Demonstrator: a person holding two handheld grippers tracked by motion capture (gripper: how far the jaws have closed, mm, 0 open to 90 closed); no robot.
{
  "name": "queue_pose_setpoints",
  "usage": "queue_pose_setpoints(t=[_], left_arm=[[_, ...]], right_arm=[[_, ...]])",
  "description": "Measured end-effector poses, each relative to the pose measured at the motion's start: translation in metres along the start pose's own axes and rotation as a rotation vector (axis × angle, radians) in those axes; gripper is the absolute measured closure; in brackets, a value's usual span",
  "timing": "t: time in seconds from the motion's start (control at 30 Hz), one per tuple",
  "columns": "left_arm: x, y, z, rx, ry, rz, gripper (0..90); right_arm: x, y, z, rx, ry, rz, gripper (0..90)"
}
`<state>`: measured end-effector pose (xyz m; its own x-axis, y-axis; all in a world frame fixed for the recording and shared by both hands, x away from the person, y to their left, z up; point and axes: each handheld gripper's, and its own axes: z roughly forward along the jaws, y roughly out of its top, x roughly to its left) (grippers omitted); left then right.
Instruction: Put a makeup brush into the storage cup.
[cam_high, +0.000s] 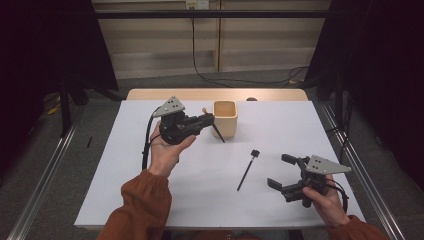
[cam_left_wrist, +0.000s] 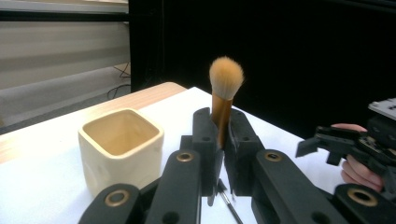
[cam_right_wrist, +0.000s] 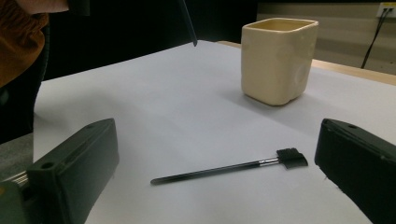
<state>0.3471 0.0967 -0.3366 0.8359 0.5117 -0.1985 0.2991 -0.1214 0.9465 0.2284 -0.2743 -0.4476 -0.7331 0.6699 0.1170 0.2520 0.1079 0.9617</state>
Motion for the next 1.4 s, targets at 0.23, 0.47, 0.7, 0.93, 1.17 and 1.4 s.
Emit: queue_pose_setpoints(t=[0.23, 0.47, 0.7, 0.93, 1.17, 1.4], left_arm=[[0.011, 0.004, 0.005, 0.011, 0.018, 0.001, 84.3], [0.018, 0.008, 0.007, 0.008, 0.039, 0.001, 84.3], [0.026, 0.014, 0.014, 0.015, 0.066, 0.014, 84.3], [0.035, 0.025, 0.020, 0.023, 0.109, 0.038, 84.4], [0.045, 0.030, 0.029, 0.011, 0.121, 0.021, 84.4], [0.049, 0.039, 0.035, -0.001, 0.127, 0.025, 84.3]], right_arm=[[-0.002, -0.001, -0.006, -0.002, -0.041, 0.001, 0.0], [-0.010, -0.006, -0.019, -0.019, -0.107, 0.009, 0.0], [-0.012, -0.012, -0.035, -0.013, -0.139, 0.023, 0.1], [-0.014, -0.011, -0.040, -0.043, -0.144, 0.037, 0.3], [-0.015, -0.010, -0.040, -0.045, -0.138, 0.040, 0.3], [-0.014, -0.010, -0.038, -0.041, -0.126, 0.041, 0.9]])
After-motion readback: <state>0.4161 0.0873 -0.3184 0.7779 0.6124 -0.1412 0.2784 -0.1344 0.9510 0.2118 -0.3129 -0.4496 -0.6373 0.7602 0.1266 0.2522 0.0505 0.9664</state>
